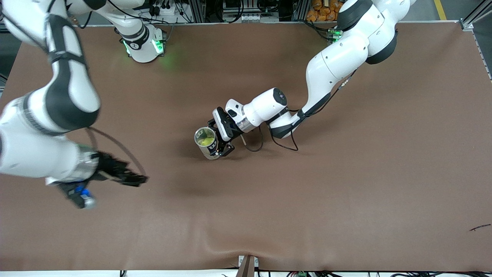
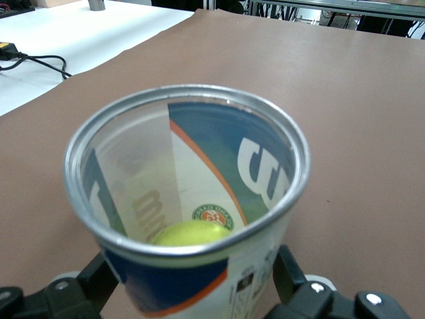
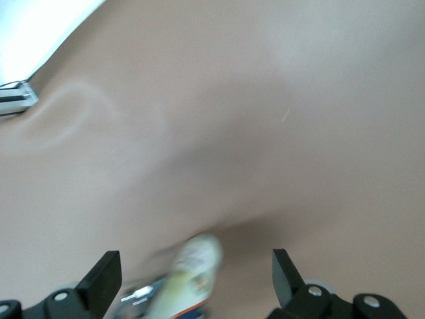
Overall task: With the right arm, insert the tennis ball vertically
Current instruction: 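Set the can down with the left gripper while the right gripper withdraws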
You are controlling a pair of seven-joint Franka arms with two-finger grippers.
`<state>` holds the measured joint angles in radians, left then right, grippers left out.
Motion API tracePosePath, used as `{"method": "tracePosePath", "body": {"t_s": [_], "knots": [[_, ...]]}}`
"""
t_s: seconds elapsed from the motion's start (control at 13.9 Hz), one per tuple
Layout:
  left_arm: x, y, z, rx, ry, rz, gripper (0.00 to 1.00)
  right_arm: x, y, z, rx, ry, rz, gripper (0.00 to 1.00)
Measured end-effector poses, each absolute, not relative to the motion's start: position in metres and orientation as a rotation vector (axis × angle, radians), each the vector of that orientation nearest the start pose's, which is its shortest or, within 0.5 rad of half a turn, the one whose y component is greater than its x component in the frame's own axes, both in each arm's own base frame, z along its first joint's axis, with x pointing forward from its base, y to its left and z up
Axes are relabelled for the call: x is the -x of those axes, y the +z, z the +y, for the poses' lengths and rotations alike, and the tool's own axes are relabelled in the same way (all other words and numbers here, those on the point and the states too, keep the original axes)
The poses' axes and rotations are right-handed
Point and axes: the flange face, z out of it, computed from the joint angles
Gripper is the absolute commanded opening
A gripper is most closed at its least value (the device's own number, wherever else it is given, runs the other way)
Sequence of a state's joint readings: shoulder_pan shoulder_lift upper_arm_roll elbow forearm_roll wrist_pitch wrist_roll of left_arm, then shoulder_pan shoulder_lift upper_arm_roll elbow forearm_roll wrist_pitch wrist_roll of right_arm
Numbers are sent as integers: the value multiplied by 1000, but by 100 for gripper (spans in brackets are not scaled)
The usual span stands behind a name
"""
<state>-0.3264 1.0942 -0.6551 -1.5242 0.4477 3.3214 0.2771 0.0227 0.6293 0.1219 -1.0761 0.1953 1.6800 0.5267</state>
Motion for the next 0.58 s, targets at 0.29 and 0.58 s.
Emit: {"method": "tracePosePath", "body": {"t_s": [0.29, 0.58], "knots": [[-492, 190, -539, -1999, 966, -1295, 100, -728, 465, 16, 2947, 84, 330, 100], [-492, 172, -513, -2044, 905, -1287, 100, -696, 528, -31, 3038, 118, 142, 100]]}}
